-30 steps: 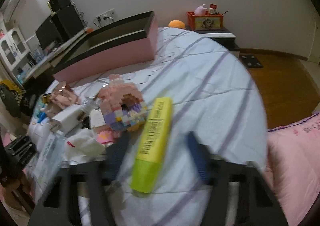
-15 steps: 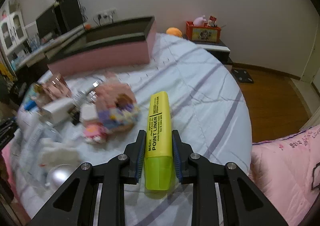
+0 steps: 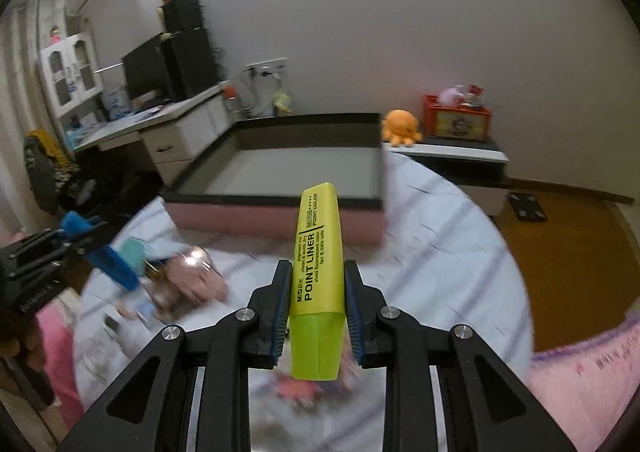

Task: Organize rigid objects
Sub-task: 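Carry both items into the pink box and open both tools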

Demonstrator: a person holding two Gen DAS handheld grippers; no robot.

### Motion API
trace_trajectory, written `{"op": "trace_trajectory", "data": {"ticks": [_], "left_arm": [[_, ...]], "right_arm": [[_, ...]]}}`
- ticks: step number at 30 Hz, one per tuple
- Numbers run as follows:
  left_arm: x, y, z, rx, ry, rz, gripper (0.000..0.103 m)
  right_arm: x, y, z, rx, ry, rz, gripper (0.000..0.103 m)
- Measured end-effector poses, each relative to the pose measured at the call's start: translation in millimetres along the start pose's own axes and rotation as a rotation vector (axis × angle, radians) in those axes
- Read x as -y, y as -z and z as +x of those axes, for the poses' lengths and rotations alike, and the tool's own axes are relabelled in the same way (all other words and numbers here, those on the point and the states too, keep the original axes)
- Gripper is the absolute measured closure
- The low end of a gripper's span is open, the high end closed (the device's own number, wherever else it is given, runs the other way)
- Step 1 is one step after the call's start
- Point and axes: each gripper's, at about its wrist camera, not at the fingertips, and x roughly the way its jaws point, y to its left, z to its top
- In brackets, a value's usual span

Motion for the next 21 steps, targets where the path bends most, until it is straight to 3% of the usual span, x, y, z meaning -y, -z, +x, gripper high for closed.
{"op": "trace_trajectory", "data": {"ticks": [6,12,17,21], "left_arm": [[1.9,-50.9,22.1,0.033,0.013,0.033,0.085],[1.7,-98.3,84.9,-0.005,0.021,0.047,0.085],[2.0,-95.9,142.7,-0.107,0.014,0.047,0.085],[5.1,-86.8,167.6,-0.156,-0.007,0.053,0.085]], "right_arm": [[-20.6,-40.6,36.4,-0.017,-0.033,-0.057,0.077],[-29.3,-81.2,90.7,-0.078,-0.02,-0.1,0.077],[-24.5,-89.5,144.1,-0.192,-0.009,-0.09,0.077],[-17.0,-84.0,164.0,-0.249,-0.012,-0.07,0.077]]}}
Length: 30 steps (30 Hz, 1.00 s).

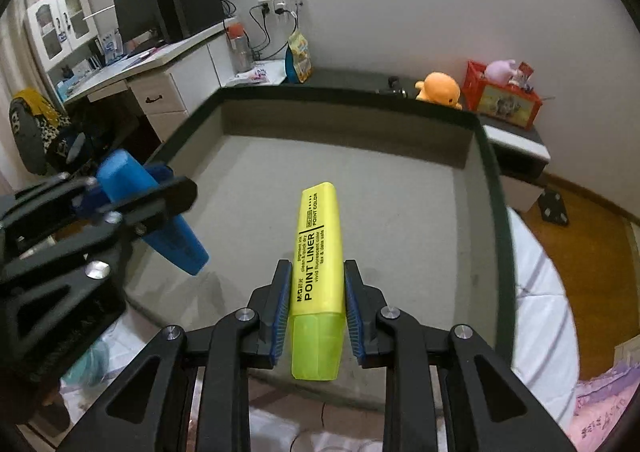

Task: Organize rigid objects
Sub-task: 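Carry both items into the pink box and open both tools, then withdraw both tools back over the bed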

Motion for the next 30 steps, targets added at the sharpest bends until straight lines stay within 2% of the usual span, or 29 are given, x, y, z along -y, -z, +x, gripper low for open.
{"op": "trace_trajectory", "data": {"ticks": [2,3,4,5,7,8,9,10,11,13,15,16,17,20,23,30], "left_arm": [[-2.0,2.0,5.3,-0.002,-0.005,-0.018,0.083],[-2.9,4.3,5.5,-0.009,-0.005,-0.023,0.079],[-3.5,6.2,2.3,-0.008,-0.001,-0.029,0.067],[-4.3,7.5,-2.3,0.003,-0.001,-0.035,0.059],[-7.7,9.7,-17.6,0.046,-0.043,-0.043,0.036],[-11.6,10.0,-28.0,0.069,-0.059,-0.05,0.03],[-14.8,12.4,-42.7,0.097,-0.066,-0.065,0.022],[-17.1,15.4,-56.8,0.126,-0.071,-0.081,0.016],[-18.6,19.0,-72.0,0.158,-0.08,-0.095,0.013],[-19.5,28.5,-103.3,0.212,-0.106,-0.106,0.004],[-17.8,41.8,-133.1,0.277,-0.146,-0.11,0.0],[-15.3,51.7,-152.2,0.312,-0.165,-0.112,0.0],[-14.4,59.4,-166.2,0.337,-0.177,-0.114,0.0],[-11.4,88.1,-205.6,0.404,-0.2,-0.131,0.0],[-3.1,111.6,-233.7,0.433,-0.237,-0.137,0.0],[29.4,162.5,-279.5,0.461,-0.209,-0.111,0.0]], "right_arm": [[4.3,0.6,4.6,-0.006,-0.004,0.02,0.077],[6.0,2.2,4.2,0.002,-0.014,0.031,0.077],[7.5,3.5,3.1,0.001,-0.021,0.044,0.075],[9.6,2.7,0.9,0.007,-0.021,0.053,0.068],[10.6,2.5,-8.5,0.039,-0.01,0.065,0.055],[11.0,2.5,-14.0,0.054,0.008,0.071,0.044],[12.1,3.5,-23.1,0.071,0.021,0.079,0.037],[13.2,5.1,-34.3,0.095,0.025,0.082,0.025],[12.0,4.8,-45.4,0.123,0.029,0.081,0.019],[9.1,11.4,-74.0,0.187,0.035,0.076,0.019],[4.7,20.9,-103.1,0.243,0.031,0.065,0.018],[1.4,26.9,-117.6,0.273,0.036,0.059,0.013],[-3.7,35.3,-134.3,0.307,0.045,0.049,0.0],[-21.9,62.3,-174.6,0.407,0.073,0.015,0.0],[-34.2,90.5,-203.6,0.469,0.094,0.003,0.0],[-54.9,152.9,-243.0,0.534,0.149,0.011,0.0]]}}
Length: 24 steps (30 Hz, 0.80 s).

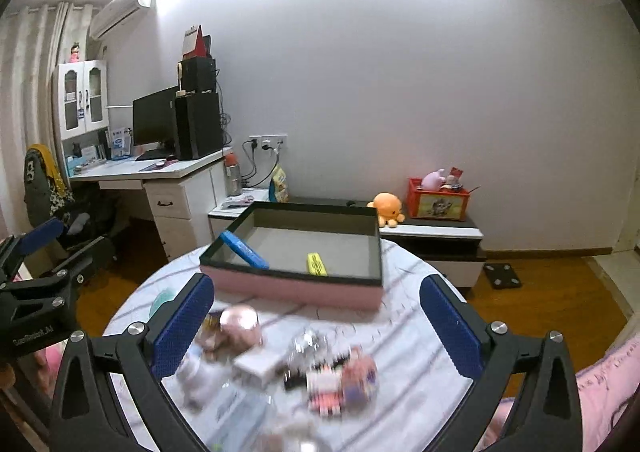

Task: Organize rigid objects
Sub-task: 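Withdraw both tools back over the bed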

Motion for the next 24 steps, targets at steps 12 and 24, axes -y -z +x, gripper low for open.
{"op": "trace_trajectory", "data": {"ticks": [12,24], "left_arm": [[18.7,23.2,-53.7,0.018,-0.004,0.03,0.0],[11.7,50.7,-38.3,-0.069,-0.008,0.021,0.0]], "right_arm": [[7.7,38.0,-64.0,0.039,0.047,0.055,0.0],[6.7,67.1,-57.1,-0.014,0.081,0.041,0.0]]}}
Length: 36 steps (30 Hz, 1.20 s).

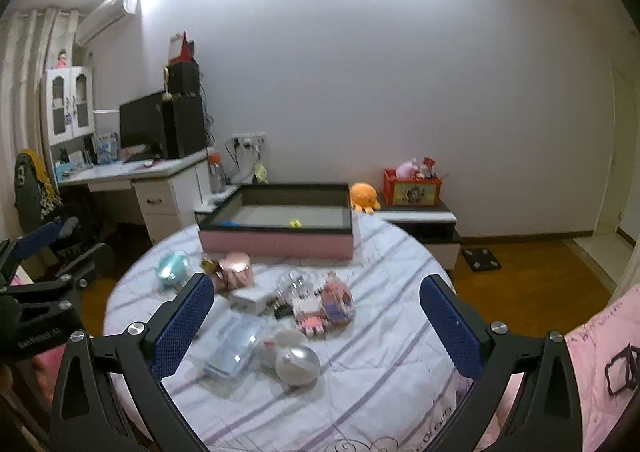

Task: Organize rigid objects
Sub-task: 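Withdraw both tools back over the bed, then grasp the silver ball with the right tool while the left tool grasps the Dental Flossers box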

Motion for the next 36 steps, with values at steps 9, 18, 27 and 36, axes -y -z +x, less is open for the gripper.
{"op": "trace_trajectory", "data": {"ticks": [9,18,27,36], "left_arm": [[0.1,41.1,41.2,-0.166,0.044,-0.007,0.0],[0.9,57.6,59.7,-0.235,0.054,0.003,0.0],[46.6,71.0,84.3,-0.318,0.165,0.014,0.0],[98.7,72.3,105.5,-0.356,0.171,0.034,0.0]], "right_arm": [[2.9,48.7,55.5,-0.194,0.004,0.007,0.0],[5.0,76.4,114.7,-0.343,-0.079,-0.027,0.001],[8.9,75.9,113.2,-0.352,-0.19,-0.048,0.056],[48.4,81.9,98.6,-0.335,-0.141,0.018,0.055]]}}
